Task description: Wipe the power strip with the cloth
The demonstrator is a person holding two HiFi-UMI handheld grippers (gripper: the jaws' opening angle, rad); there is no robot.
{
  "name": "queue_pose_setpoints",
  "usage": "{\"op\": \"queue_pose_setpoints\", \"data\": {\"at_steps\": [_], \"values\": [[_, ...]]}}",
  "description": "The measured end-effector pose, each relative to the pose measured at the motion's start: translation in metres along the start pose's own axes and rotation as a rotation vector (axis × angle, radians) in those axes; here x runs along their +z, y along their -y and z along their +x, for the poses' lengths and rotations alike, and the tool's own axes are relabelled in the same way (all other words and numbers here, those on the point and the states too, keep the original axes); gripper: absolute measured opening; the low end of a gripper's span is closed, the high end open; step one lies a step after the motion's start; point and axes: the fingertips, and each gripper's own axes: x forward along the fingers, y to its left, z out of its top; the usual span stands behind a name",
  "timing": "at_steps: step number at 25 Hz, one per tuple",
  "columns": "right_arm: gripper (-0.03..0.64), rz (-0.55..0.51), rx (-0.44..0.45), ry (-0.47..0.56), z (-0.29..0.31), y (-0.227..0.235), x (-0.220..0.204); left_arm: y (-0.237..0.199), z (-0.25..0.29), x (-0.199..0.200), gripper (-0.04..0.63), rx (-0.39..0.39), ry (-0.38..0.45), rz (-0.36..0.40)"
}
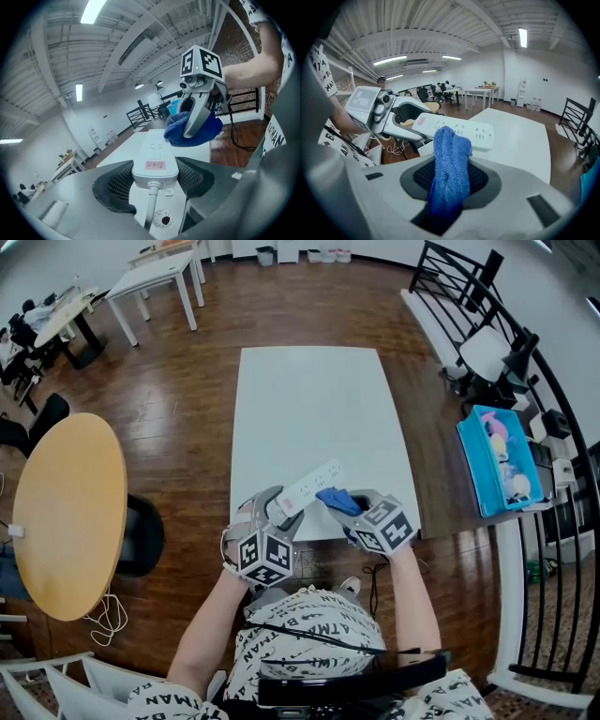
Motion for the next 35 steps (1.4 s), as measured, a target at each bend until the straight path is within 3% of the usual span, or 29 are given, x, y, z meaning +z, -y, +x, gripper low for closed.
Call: {"op": "queue_pose_setpoints", "data": {"at_steps": [11, 20, 27, 35], "values": [[0.135, 0.003, 0.175, 0.101, 0.007, -0.057, 0.027, -0.013, 0.0, 0.003, 0.282, 0.032, 0.024, -0.046], [0.135, 0.069, 0.122, 0.146, -0.005, -0.038, 0.027, -0.023, -0.001, 0.002, 0.282, 0.057, 0.037, -0.088], [0.135, 0.11, 0.147, 0.16, 0.004, -0.041, 0.028, -0.01, -0.005, 0.01, 0.282, 0.029, 0.073, -0.097], [0.135, 0.133, 0.077, 0.141, -0.002, -0.02, 0.017, 0.0, -0.018, 0.012, 0.282, -0.003, 0.09, -0.08]]}}
